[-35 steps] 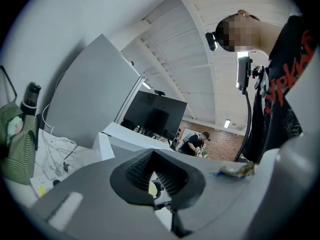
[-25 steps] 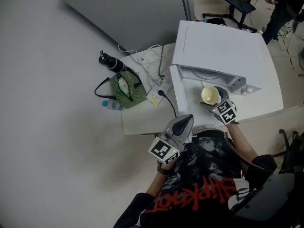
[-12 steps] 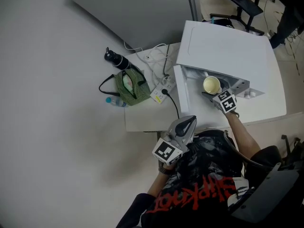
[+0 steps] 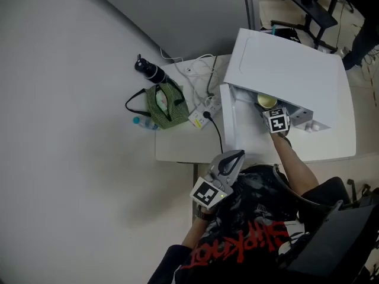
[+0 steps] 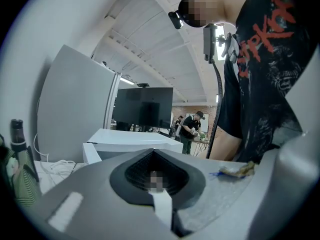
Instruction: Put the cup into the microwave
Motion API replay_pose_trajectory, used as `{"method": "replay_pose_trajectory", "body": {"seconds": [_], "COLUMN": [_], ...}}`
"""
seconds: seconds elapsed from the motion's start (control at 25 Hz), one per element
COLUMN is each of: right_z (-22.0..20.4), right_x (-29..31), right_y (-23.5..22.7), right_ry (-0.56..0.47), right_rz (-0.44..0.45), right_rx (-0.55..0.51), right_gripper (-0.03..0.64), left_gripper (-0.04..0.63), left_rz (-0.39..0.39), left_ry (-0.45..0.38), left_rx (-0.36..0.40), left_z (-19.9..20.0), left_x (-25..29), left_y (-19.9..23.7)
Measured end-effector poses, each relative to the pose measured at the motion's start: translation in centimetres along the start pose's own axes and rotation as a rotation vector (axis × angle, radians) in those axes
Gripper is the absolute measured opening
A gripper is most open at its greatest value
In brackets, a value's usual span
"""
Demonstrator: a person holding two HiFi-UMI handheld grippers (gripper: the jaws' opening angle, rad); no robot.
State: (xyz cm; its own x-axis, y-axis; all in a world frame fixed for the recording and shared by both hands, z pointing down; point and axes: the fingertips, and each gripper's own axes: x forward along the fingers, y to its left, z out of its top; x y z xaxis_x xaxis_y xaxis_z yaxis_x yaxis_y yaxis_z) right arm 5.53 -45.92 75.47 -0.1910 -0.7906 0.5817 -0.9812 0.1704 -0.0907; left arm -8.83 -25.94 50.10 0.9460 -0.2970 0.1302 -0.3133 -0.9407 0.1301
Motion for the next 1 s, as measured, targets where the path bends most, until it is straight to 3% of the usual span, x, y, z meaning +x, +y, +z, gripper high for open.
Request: {"method": "replay_pose_trajectory", "body": {"seconds": [0.32, 0.64, 1.0], "right_z": [1.2, 0.6, 1.1], "right_x": [0.8, 1.4, -1.6], "right_y": [-1.7, -3.4, -2.5], "right_ry": [-0.044, -0.047, -0.055], "right_rz": [-0.044, -0.152, -0.143], "right_rx": [0.068, 0.147, 0.145], "right_gripper": [0.428, 0.426, 0.434], "left_gripper": [0.002, 0.002, 0.002], "left_rz": [0.002, -0.024, -0.072], "left_ry": [0.001, 0.040, 0.054], "left_rx": [0.005, 0.087, 0.079], "left_z": [0.0, -0.5, -1.0], "left_x": [0.1, 0.2, -0.7], "left_y": [-0.2, -0.8, -0.4]}}
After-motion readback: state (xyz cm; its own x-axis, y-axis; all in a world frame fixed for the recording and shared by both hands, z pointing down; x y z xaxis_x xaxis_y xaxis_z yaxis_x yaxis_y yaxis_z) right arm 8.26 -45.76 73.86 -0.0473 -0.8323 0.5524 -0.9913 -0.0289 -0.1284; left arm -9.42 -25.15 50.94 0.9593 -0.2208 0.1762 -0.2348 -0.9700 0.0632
